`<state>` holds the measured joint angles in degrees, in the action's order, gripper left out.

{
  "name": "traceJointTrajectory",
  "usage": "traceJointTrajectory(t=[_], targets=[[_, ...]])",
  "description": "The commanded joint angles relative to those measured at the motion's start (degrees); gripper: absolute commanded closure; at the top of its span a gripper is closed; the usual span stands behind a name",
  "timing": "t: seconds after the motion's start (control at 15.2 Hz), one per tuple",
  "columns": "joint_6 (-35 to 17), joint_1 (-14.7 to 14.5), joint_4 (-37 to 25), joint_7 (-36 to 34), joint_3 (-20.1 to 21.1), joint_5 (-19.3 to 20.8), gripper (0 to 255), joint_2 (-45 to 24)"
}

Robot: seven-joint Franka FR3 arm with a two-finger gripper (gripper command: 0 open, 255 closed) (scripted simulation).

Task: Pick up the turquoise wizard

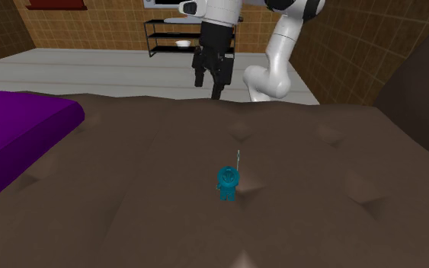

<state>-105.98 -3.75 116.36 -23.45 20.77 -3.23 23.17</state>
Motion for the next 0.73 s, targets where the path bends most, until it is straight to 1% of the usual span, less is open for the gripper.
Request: traceJointTrajectory(t=[0.0, 0.33, 0.53, 0.66], targets=[[-0.54, -0.15, -3.04, -2.57, 2.37, 0.88, 0, -3.57], [-1.11, -0.78, -11.36, -9.12, 7.96, 4.99, 0, -13.14], [-0.64, -1.86, -17.35, -13.41, 11.0, 8.83, 0, -19.72], [0.14, -3.11, -21.85, -16.32, 12.74, 11.94, 0, -24.49]])
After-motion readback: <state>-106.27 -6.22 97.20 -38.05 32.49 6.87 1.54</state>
